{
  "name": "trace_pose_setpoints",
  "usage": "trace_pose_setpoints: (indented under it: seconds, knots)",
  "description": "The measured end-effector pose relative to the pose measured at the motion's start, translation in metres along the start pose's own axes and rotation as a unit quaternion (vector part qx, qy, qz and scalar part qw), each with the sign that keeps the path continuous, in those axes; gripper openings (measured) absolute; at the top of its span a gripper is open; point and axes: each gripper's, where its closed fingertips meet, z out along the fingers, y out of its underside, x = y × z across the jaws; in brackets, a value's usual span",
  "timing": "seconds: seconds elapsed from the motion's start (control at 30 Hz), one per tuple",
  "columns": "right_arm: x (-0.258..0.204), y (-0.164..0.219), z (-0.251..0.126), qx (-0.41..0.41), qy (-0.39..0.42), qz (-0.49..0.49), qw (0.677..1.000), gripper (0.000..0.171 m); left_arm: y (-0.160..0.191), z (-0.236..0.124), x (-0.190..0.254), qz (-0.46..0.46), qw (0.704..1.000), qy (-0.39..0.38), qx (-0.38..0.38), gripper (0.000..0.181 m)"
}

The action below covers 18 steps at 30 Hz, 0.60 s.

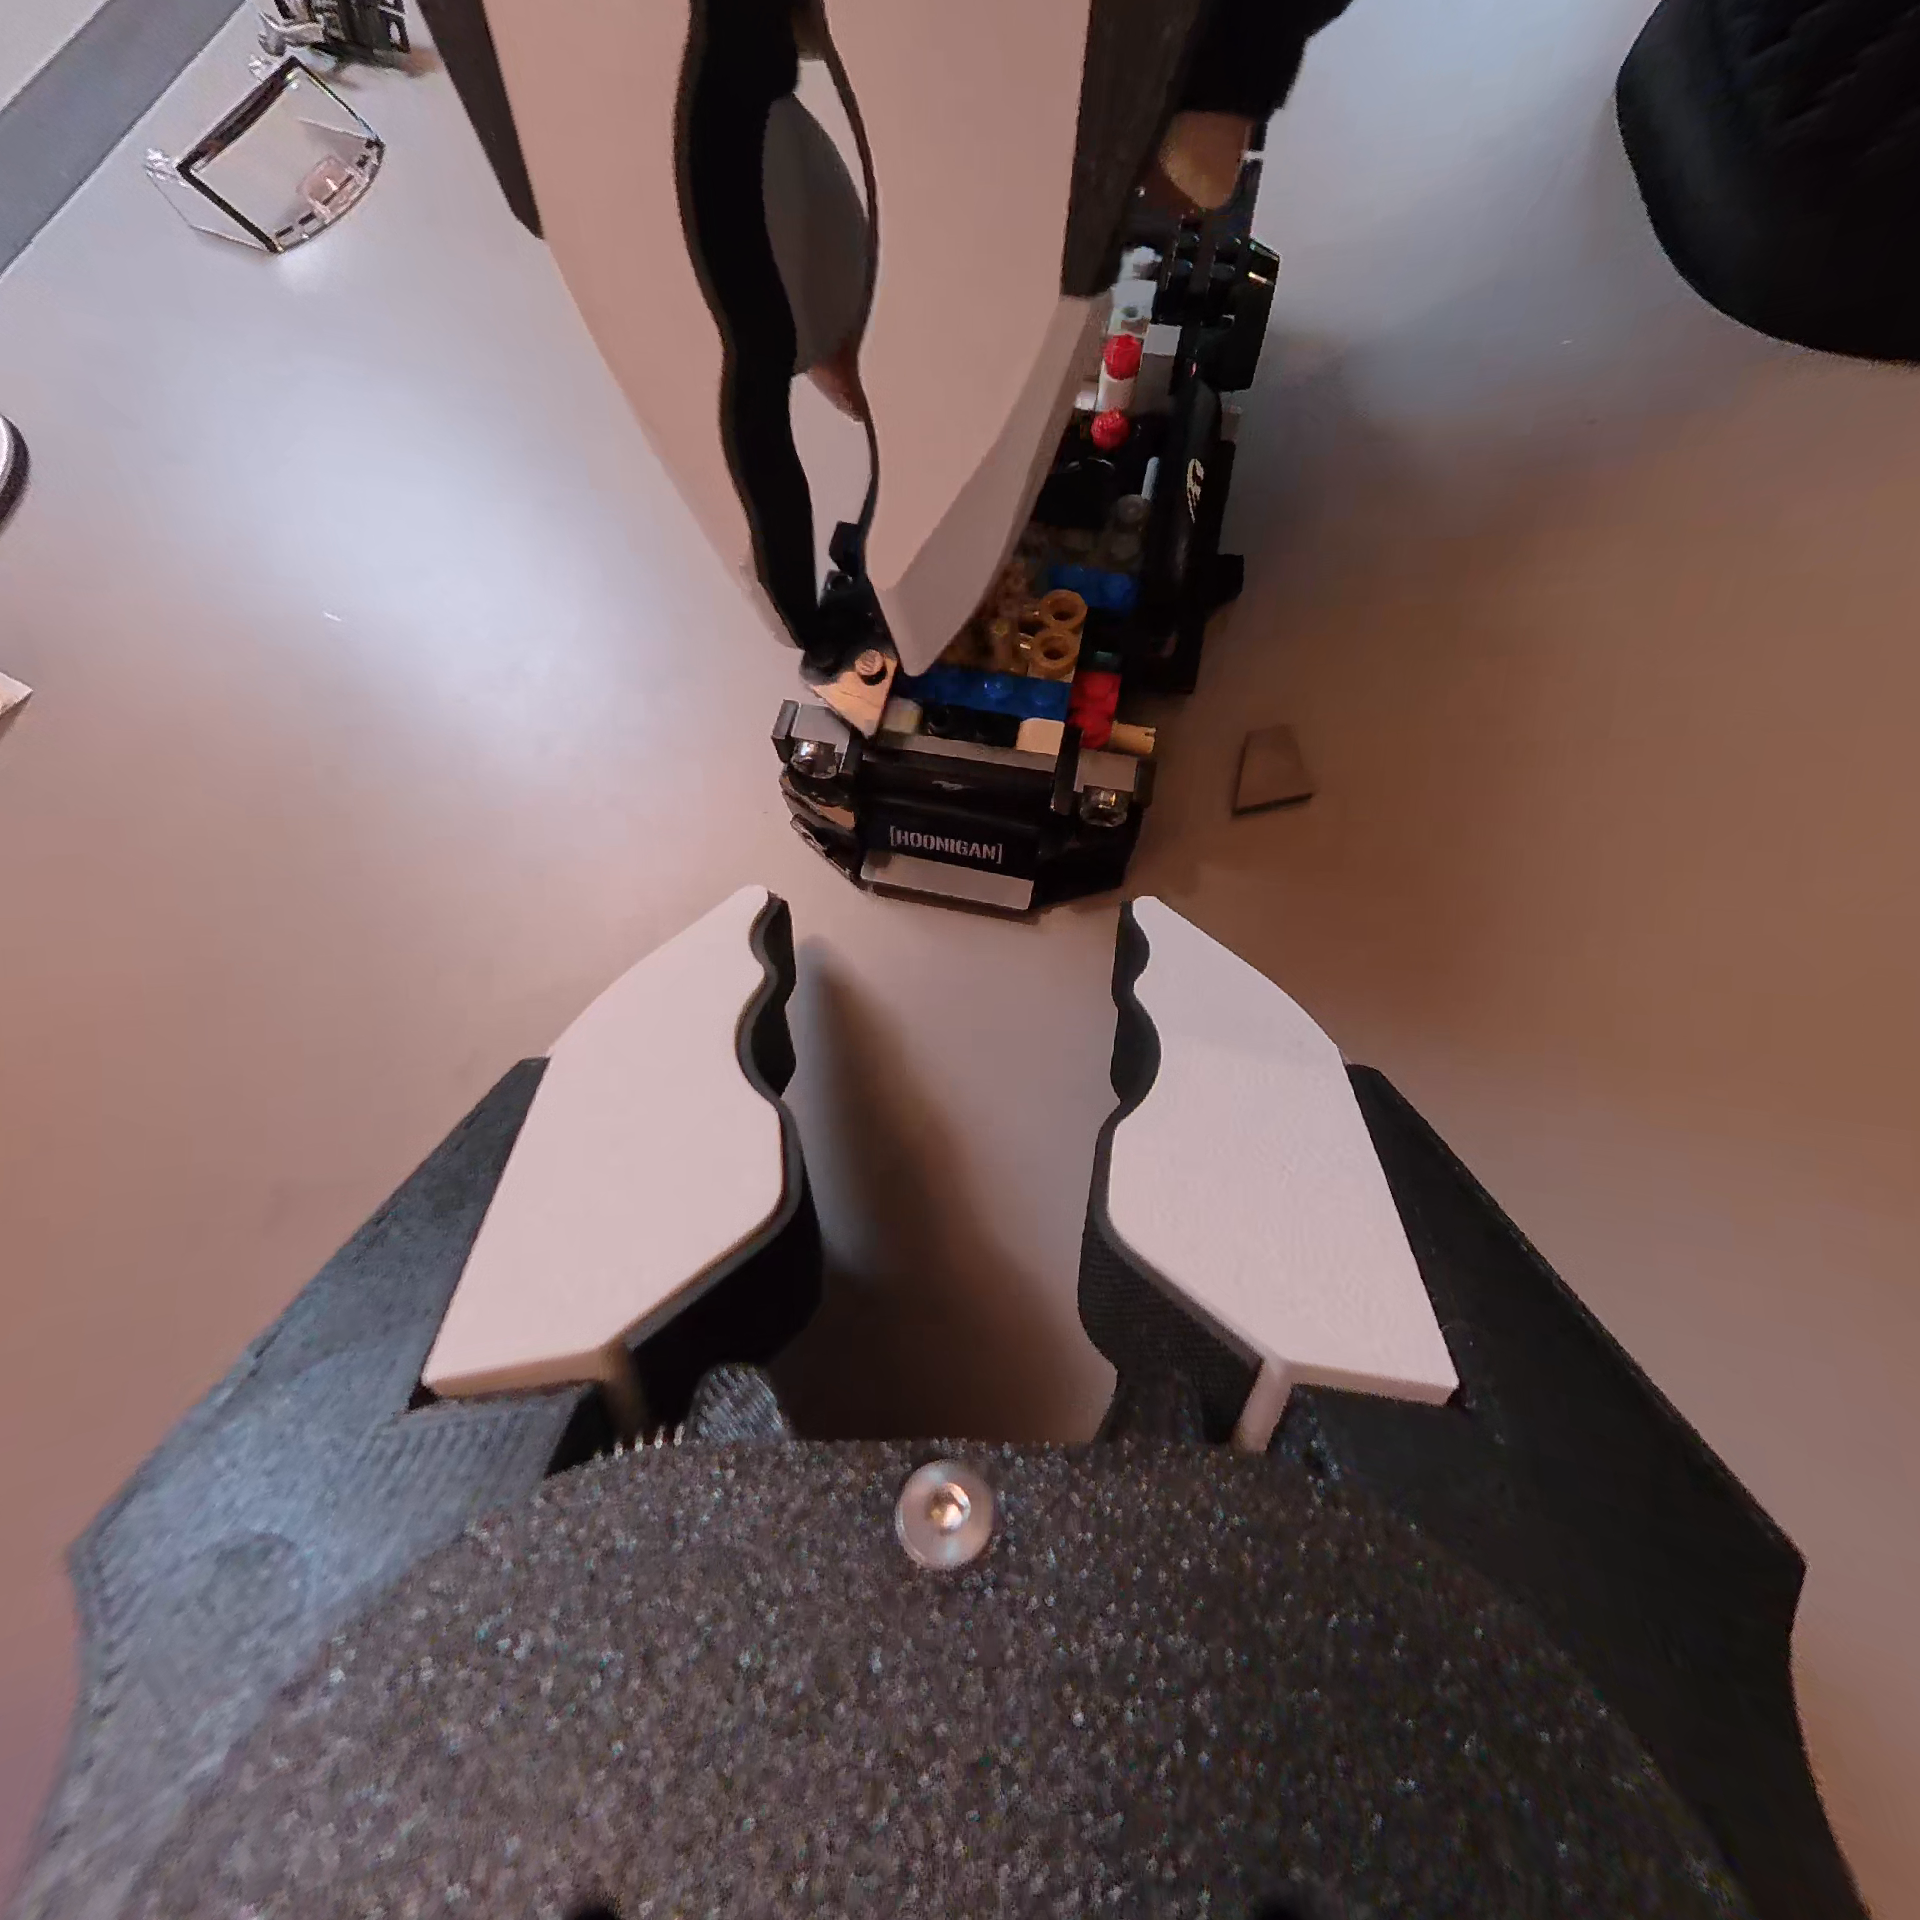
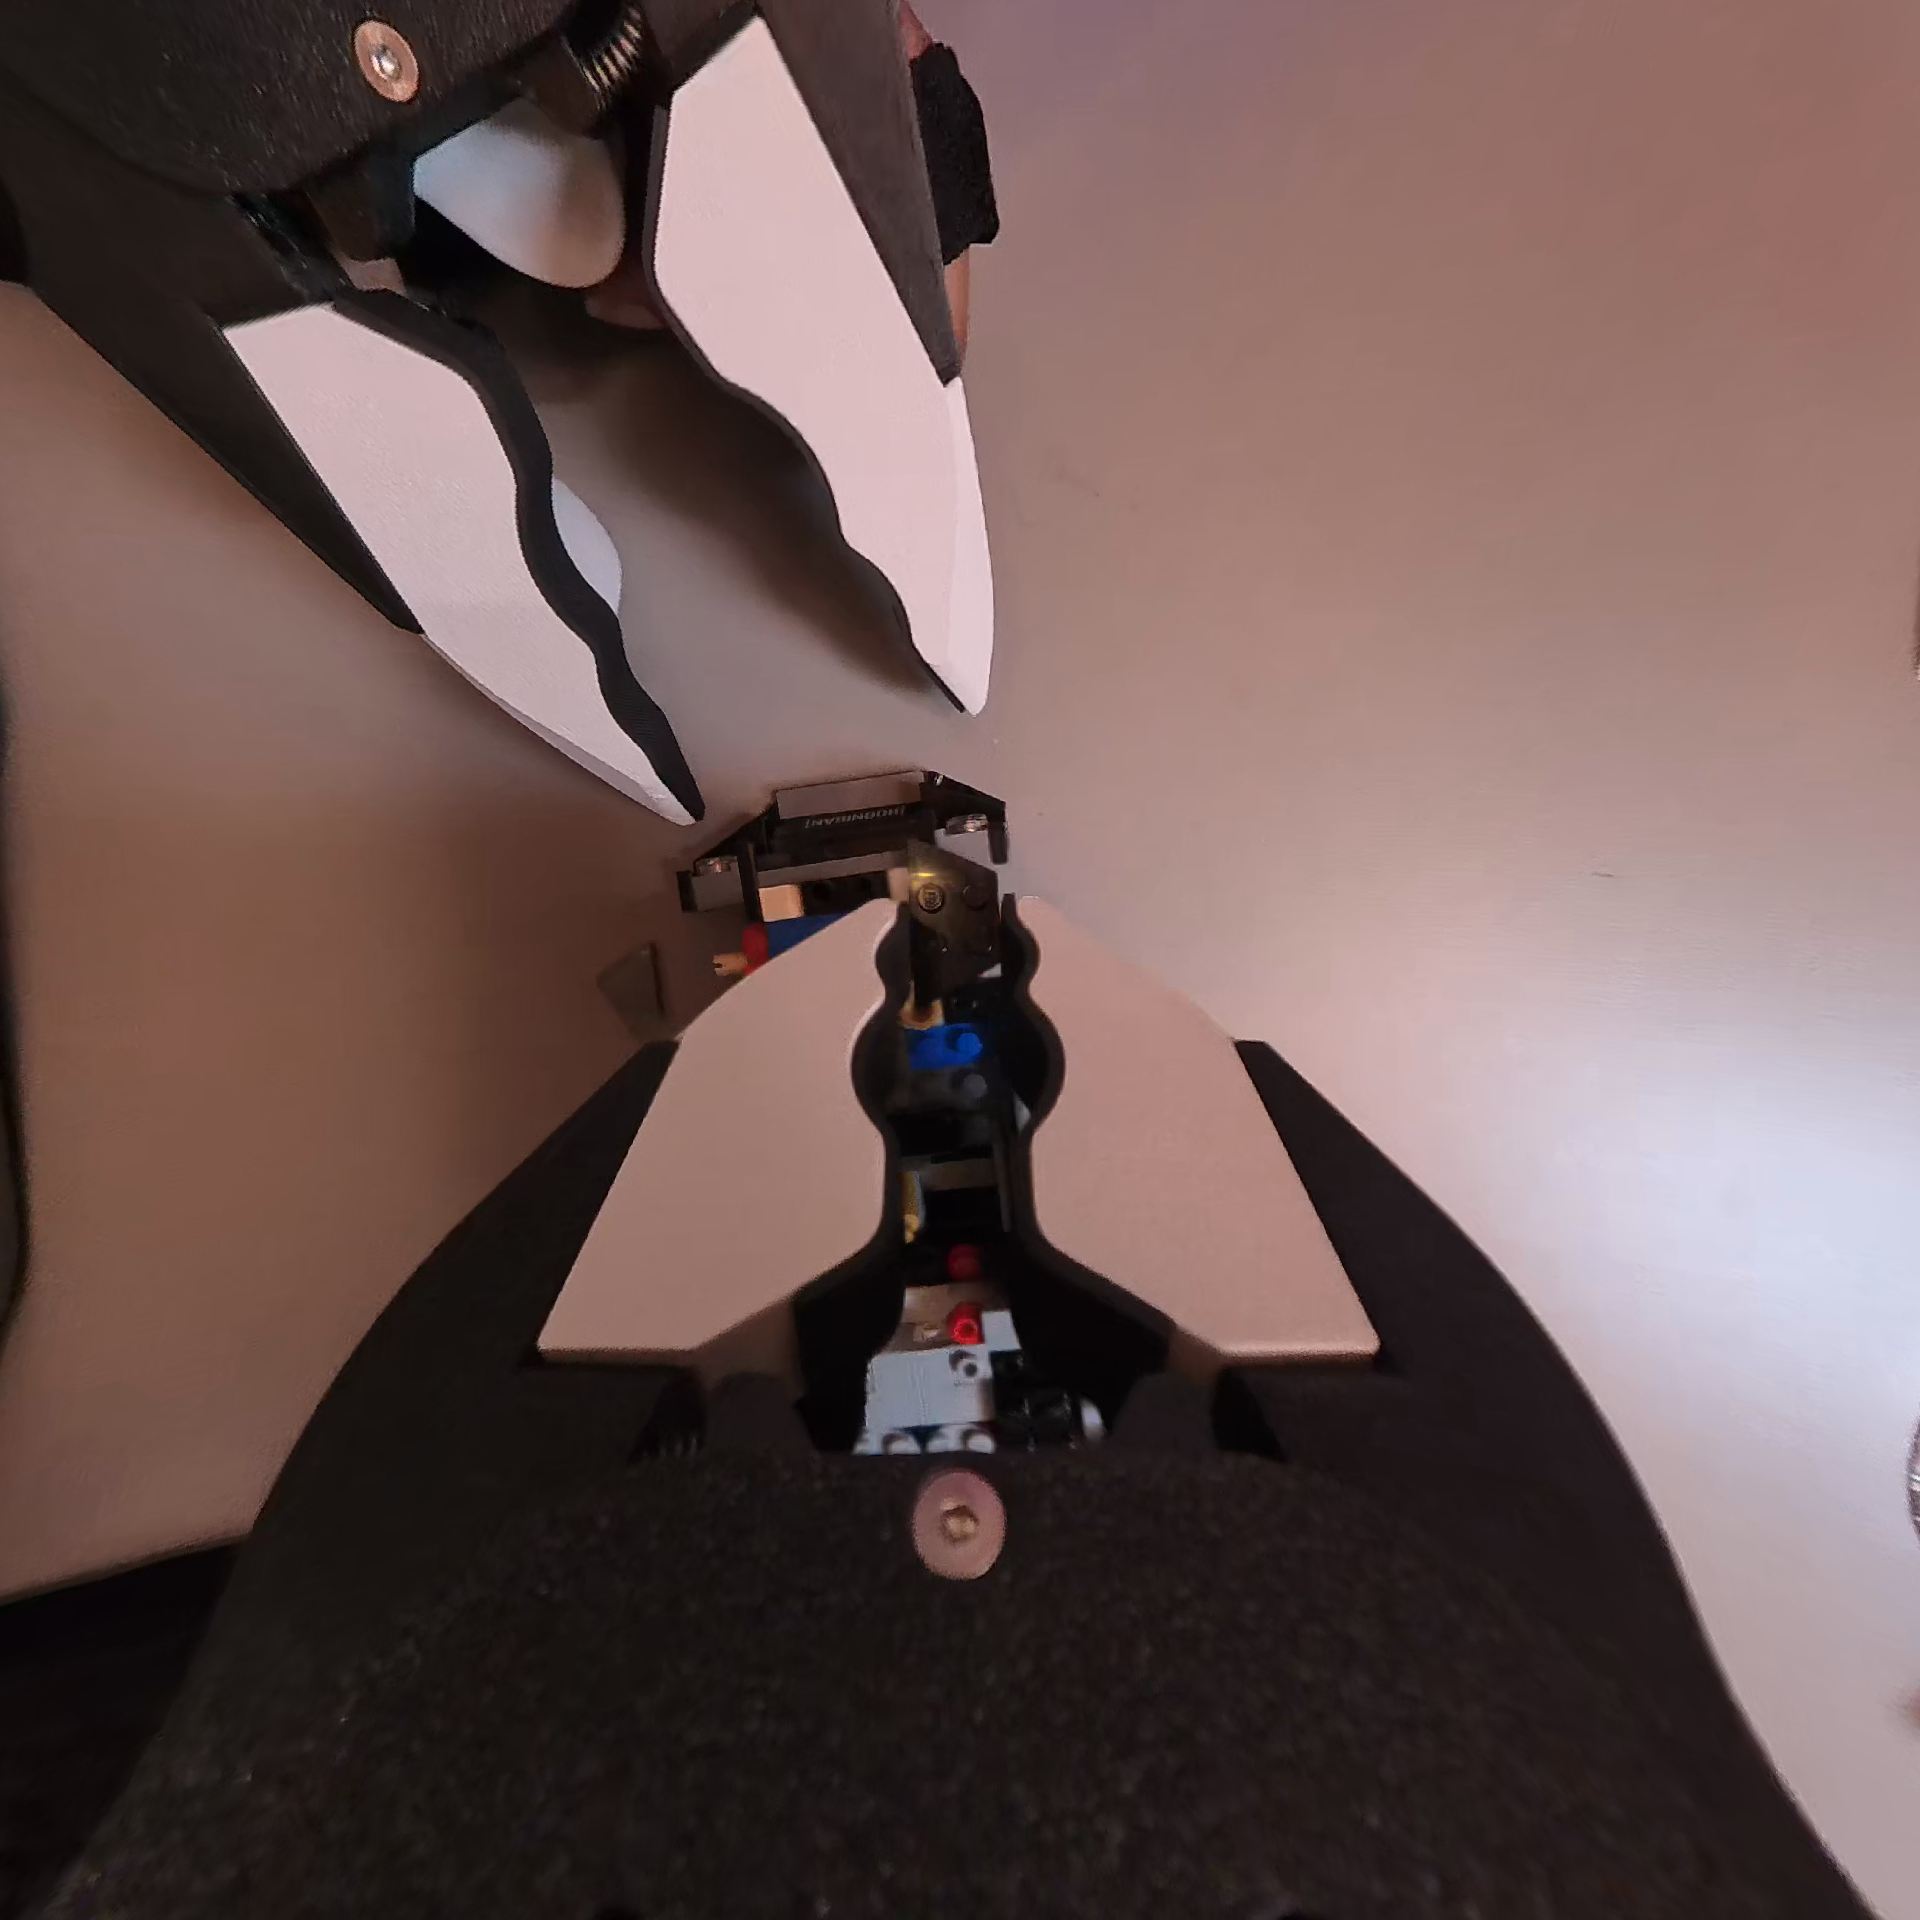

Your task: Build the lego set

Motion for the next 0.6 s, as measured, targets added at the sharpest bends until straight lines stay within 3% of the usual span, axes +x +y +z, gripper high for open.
trace_pose_setpoints:
  seconds: [0.3,0.6]
  knots:
    - [0.029,0.009,-0.030,0.013,0.033,0.008,0.999,0.016,0.001,0.000,-0.001,0.002,1.000,-0.003,-0.002,0.059]
    - [0.022,0.014,-0.028,0.016,0.023,-0.012,1.000,0.016,0.001,-0.001,-0.001,0.000,1.000,-0.003,-0.001,0.058]
